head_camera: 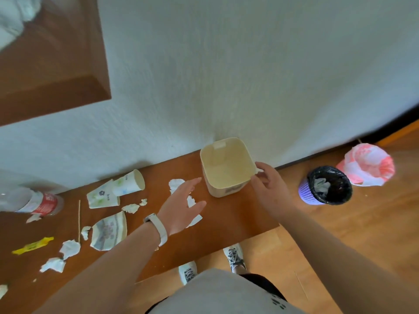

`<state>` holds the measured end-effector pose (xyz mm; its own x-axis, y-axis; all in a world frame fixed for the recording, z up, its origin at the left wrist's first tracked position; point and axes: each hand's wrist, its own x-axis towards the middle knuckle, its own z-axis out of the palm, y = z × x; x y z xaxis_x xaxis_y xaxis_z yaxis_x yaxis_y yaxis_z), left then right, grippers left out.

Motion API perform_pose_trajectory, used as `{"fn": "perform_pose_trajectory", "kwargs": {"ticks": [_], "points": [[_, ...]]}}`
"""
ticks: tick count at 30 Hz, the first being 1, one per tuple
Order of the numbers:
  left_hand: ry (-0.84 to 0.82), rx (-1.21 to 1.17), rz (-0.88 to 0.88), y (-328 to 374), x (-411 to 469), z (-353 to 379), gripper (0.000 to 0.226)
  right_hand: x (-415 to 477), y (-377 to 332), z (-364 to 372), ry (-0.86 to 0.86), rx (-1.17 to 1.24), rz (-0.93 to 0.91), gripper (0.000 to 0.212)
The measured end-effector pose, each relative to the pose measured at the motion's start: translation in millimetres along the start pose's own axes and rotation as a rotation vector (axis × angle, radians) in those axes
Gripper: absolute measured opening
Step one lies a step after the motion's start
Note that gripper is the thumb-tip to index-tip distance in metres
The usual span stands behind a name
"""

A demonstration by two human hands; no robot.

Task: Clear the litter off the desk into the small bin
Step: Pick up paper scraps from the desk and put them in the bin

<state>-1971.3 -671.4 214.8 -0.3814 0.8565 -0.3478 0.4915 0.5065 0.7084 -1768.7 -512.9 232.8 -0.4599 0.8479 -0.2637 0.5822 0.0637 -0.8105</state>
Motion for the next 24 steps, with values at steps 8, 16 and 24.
{"fn": "perform_pose_trajectory", "kwargs": {"ticks": [8,16,24], "points": [[-0.034,0.337,0.12,-53,-17,-13,0.054,-54,1,30,0.077,-0.515,-0.467,0.035],[-0.121,0.477,0.167,-98,-5,-12,0.049,-68,14,110,-0.201,-0.652,-0.451,0.039],[-0.033,0.618,0.209,-112,31,-15,0.048,-53,30,176,-0.254,-0.735,-0.33,0.044]]}}
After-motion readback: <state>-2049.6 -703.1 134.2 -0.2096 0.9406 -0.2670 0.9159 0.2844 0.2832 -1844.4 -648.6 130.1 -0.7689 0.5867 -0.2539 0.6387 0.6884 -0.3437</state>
